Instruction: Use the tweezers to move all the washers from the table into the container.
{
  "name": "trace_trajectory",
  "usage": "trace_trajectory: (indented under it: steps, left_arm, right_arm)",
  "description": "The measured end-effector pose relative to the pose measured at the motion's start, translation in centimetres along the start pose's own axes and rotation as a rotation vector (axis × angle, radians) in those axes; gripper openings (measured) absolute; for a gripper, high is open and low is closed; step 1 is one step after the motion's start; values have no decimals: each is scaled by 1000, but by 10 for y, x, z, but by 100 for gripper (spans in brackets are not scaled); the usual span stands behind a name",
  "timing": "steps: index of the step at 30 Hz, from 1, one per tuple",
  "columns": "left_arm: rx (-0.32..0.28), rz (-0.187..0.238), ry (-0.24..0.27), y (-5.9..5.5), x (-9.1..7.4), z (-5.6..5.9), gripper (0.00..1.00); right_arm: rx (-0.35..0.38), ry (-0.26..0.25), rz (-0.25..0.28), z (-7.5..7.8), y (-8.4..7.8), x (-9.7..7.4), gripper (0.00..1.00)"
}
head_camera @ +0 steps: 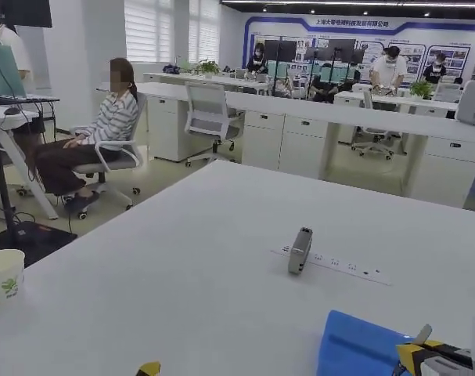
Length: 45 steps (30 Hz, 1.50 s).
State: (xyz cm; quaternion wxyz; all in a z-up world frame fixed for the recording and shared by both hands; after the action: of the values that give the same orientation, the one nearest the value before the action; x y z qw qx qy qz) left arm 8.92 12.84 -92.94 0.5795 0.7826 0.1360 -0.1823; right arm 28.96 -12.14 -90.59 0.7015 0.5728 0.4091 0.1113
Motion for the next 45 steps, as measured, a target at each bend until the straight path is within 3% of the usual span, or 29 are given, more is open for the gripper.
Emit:
trace_trajectory:
  steps: [15,27,45]
  left_arm:
    - [13,-24,-15,-2,3,2,82]
    - [23,-52,-26,-4,6,3,82]
    - [25,-73,-29,-5,7,3,81]
  right_arm:
    - [4,-3,-22,11,-4,18,1]
    - [28,10,-65,22,-19,45,1]
    - [43,34,-87,21,-28,62,1]
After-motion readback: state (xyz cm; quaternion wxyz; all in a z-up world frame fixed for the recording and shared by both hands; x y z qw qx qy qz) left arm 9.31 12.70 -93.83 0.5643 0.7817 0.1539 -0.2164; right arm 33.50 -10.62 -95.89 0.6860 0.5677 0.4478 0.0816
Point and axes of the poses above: the centre of the closed fingertips' face, and the gripper's own axes: x roughly forward along the fingers, z roughly to its right, y roughly out of its top, the point moved 10 cm from there along -x, roughly backward along the fingers, and after that the axes turned 4 degrees about z, right-handed, at the moved point
